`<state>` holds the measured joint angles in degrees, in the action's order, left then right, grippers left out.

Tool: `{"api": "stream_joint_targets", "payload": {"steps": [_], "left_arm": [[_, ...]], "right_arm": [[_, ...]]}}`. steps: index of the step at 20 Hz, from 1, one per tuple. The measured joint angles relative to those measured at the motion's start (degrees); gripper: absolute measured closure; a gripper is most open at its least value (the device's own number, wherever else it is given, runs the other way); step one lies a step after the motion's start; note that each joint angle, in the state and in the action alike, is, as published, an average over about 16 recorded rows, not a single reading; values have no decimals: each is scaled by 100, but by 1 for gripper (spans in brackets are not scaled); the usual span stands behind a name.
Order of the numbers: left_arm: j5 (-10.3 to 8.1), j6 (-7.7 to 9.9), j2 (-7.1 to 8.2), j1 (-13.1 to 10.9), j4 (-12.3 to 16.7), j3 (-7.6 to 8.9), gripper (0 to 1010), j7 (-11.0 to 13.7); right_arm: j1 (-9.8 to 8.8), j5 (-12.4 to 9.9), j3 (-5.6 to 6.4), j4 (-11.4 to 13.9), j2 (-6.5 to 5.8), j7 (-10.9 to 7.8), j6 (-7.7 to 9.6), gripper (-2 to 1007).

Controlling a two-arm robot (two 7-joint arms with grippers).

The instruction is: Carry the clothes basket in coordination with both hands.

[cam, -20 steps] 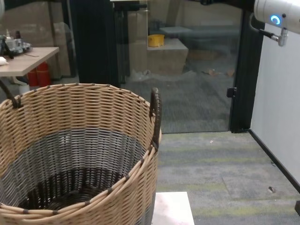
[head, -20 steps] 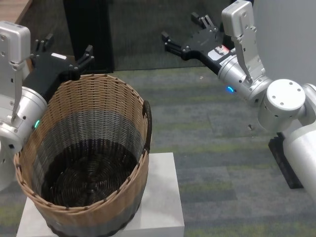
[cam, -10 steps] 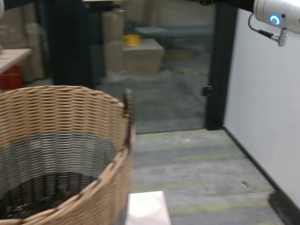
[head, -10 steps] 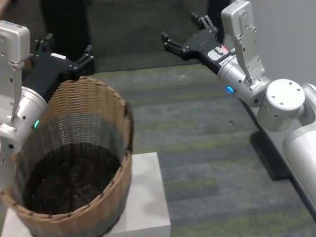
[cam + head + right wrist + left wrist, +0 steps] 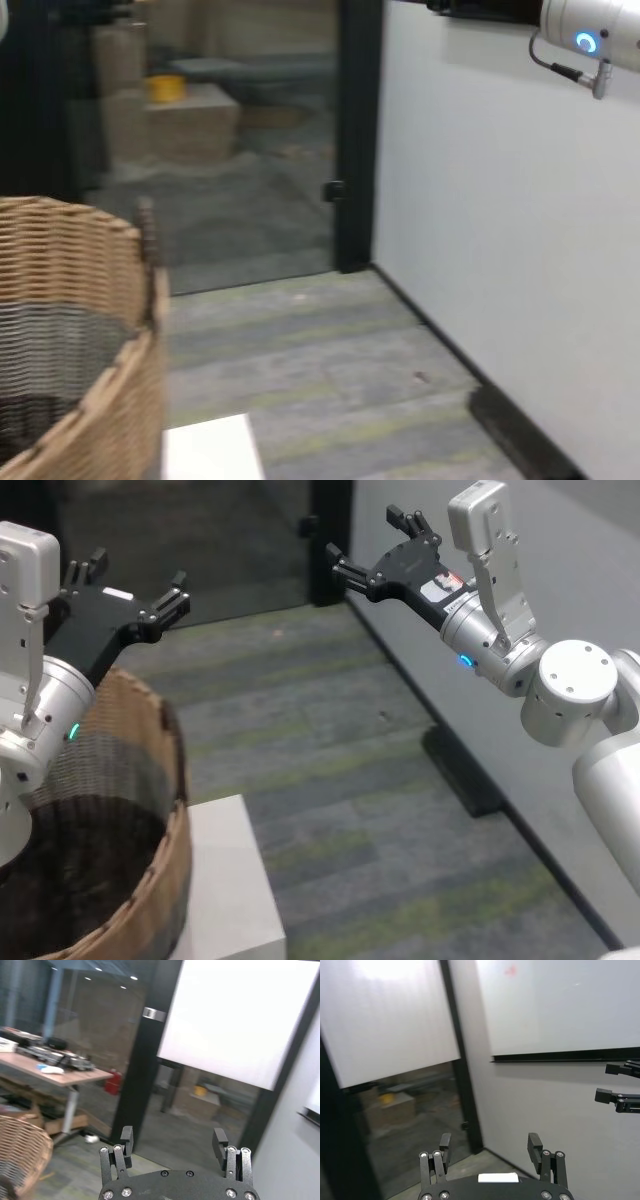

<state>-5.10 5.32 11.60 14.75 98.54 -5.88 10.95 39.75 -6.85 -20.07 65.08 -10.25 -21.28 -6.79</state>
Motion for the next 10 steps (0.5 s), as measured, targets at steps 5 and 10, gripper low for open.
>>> {"api": "stream_joint_targets", "payload": {"steps": [5, 10], "left_arm": [[0, 1, 0, -1, 1, 1, 8, 0], [0, 1, 0, -1, 1, 1, 8, 0]], "right_arm": [[1, 0, 0, -2, 1, 0, 1, 3], [1, 0, 0, -3, 1, 0, 1, 3]]}}
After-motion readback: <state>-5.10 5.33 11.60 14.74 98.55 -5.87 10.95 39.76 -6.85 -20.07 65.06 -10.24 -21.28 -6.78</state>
